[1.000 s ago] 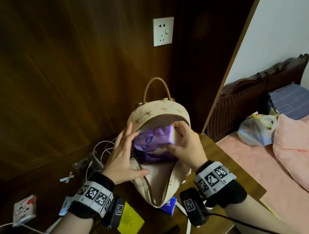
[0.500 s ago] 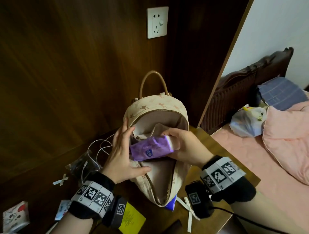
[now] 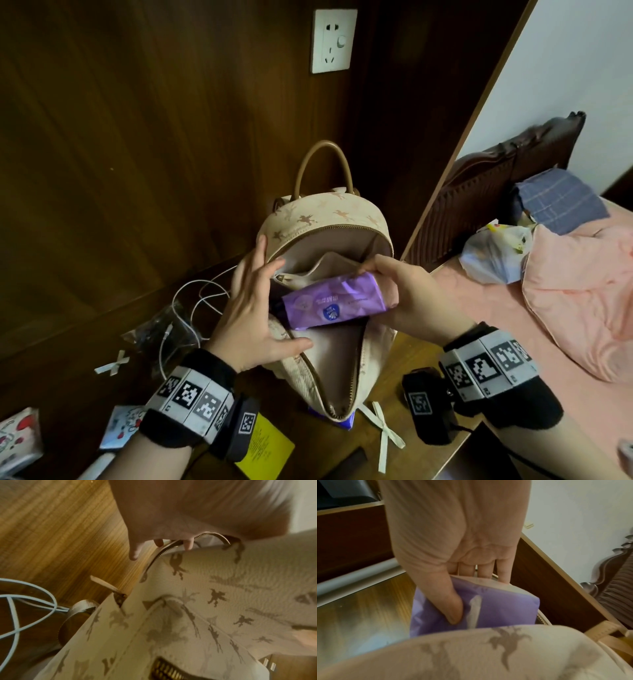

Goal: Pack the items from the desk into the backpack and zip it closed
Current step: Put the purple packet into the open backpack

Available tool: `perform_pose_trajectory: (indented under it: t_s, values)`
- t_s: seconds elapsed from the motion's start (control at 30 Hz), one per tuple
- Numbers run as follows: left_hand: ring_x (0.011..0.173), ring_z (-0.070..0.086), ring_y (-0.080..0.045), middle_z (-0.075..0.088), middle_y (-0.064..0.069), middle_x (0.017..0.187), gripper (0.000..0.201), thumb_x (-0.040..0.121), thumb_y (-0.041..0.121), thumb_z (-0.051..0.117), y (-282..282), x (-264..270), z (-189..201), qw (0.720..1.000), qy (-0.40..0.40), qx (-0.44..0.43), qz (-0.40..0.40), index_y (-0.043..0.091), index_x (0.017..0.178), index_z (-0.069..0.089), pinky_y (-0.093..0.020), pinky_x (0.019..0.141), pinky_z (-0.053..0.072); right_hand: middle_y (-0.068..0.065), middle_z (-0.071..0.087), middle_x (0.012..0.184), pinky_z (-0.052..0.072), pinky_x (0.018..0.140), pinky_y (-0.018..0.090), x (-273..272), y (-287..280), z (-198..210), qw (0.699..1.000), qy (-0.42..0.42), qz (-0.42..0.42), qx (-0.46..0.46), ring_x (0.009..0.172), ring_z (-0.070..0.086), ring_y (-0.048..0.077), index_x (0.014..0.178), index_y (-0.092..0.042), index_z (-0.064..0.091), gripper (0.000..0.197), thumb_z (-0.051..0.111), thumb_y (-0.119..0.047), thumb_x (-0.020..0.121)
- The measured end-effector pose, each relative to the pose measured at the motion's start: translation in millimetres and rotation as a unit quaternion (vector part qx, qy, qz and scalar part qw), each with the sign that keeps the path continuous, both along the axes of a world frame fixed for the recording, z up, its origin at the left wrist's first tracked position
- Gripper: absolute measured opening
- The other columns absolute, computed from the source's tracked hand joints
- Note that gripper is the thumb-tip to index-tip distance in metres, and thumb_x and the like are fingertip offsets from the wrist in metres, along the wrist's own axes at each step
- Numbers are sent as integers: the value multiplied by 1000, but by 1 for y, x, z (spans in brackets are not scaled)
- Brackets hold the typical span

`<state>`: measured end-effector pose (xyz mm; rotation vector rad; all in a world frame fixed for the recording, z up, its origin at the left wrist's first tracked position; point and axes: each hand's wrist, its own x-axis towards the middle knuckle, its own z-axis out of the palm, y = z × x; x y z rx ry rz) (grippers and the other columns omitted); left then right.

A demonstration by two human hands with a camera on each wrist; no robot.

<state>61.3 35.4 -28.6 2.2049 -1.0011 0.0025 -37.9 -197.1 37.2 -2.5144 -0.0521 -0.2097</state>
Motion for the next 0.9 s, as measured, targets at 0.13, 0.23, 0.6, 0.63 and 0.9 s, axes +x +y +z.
perform_pose_trajectory:
  t_s: [0.13, 0.23, 0.6, 0.63, 0.9]
  values:
    - [144, -10, -17, -19, 13, 156, 89, 52, 68, 62, 2, 8, 10, 1000, -7, 12, 9, 30, 128, 38, -45, 111, 15, -5, 66, 99, 49, 77, 28, -3, -4, -4, 999, 25, -10, 24, 91, 63, 16, 106, -18, 60, 42, 75, -20, 67]
    - [145, -3, -18, -4, 9, 159, 46, 67, 56, 60, 5, 20, 17, 998, -64, 7, 4, 32, 105, 54, -43, 109, 16, -5, 65, 99, 49, 77, 27, -3, -6, -5, 999, 34, -11, 23, 91, 62, 16, 106, -18, 60, 43, 78, -17, 68]
    - [145, -5, -30, -43, 9, 145, 24, 74, 13, 75, -15, 28, 18, 978, -89, 185, 28, 24, 96, 73, -39, 89, 52, -5, 63, 100, 50, 82, 35, -10, 1, -8, 996, 52, -12, 66, 91, 61, 15, 107, -16, 57, 47, 70, -29, 64]
    - [145, -3, -33, -44, 9, 144, 24, 75, 13, 74, -15, 28, 18, 975, -97, 196, 30, 24, 96, 73, -43, 91, 51, -6, 62, 101, 49, 83, 34, -10, 1, -8, 996, 52, -13, 70, 92, 60, 15, 107, -16, 57, 49, 68, -30, 62]
    - [136, 15, -38, -48, -3, 141, 74, 79, 14, 67, -16, 31, 15, 952, -136, 268, 64, 36, 142, 36, -44, 95, 46, -3, 63, 101, 48, 83, 33, -16, -1, -12, 995, 47, -9, 92, 93, 59, 14, 107, -15, 58, 47, 74, -21, 64]
